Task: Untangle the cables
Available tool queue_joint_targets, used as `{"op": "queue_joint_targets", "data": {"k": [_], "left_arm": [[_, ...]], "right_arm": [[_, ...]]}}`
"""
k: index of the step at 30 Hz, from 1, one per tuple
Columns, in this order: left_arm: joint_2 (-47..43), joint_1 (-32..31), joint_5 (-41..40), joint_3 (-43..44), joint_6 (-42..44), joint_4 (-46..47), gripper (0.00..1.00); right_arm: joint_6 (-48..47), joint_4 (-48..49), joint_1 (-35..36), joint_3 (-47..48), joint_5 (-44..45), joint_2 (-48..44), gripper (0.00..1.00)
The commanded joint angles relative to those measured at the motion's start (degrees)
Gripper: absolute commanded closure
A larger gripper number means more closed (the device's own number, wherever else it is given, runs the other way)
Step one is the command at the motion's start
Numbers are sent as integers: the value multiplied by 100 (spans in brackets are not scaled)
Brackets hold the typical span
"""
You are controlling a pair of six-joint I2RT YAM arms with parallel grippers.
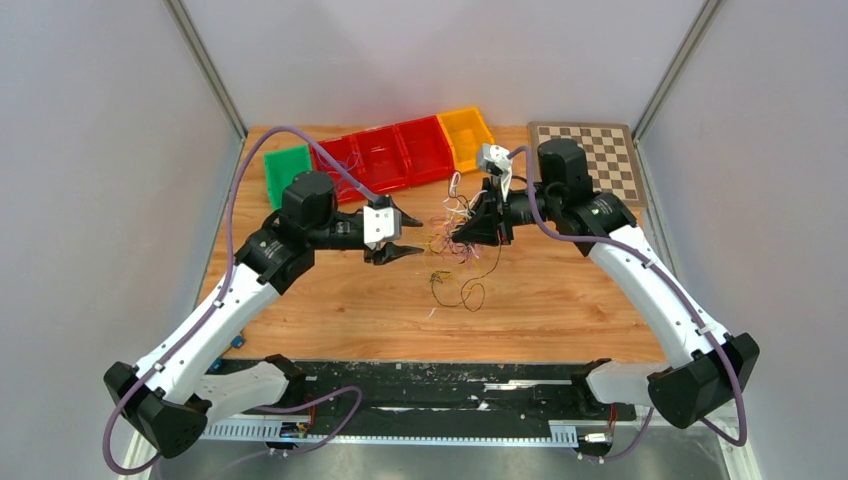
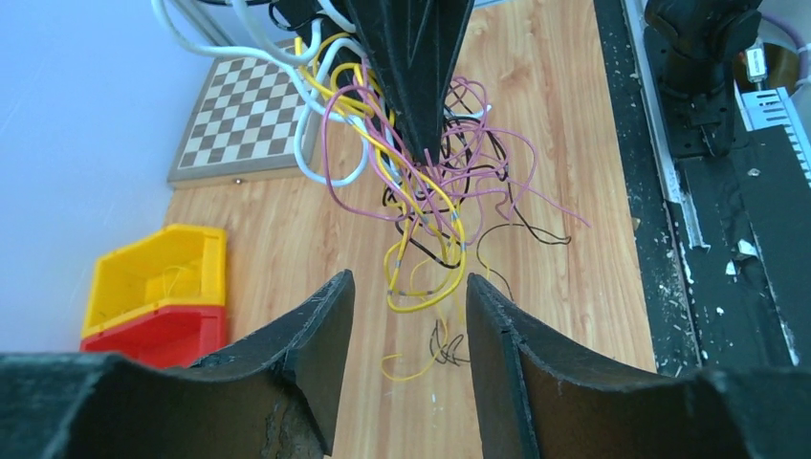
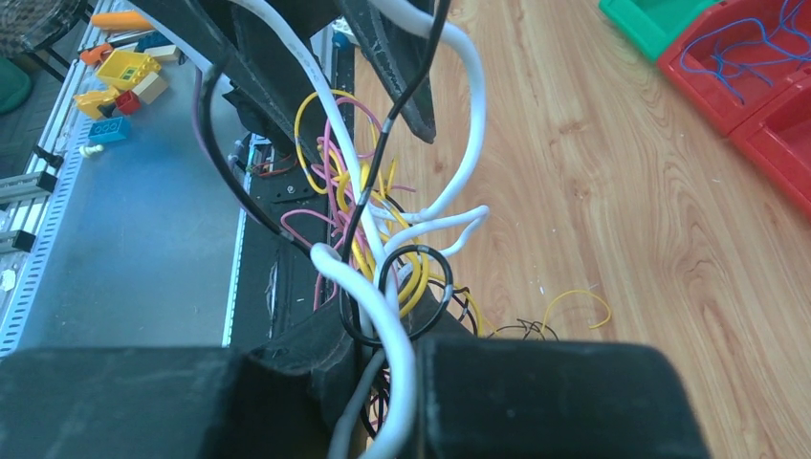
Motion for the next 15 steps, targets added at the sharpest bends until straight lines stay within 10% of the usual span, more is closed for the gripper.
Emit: {"op": "queue_joint_targets", "data": {"k": [1,5,10,15], "left_arm": [[-32,-211,-355,2,276,185,46],[-60,-288,-398,-2,449,155,58],[-63,-294,-630,68,812,-187,96],[-276,-281,-742,150,479,-210,100]], "right_arm": [[81,258,31,-71,-112,-180,88],[125,264,33,-142,-104,-200,88],[120,265,14,-117,57,-204,88],[300,261,-587,-275,290,-77,83]]}}
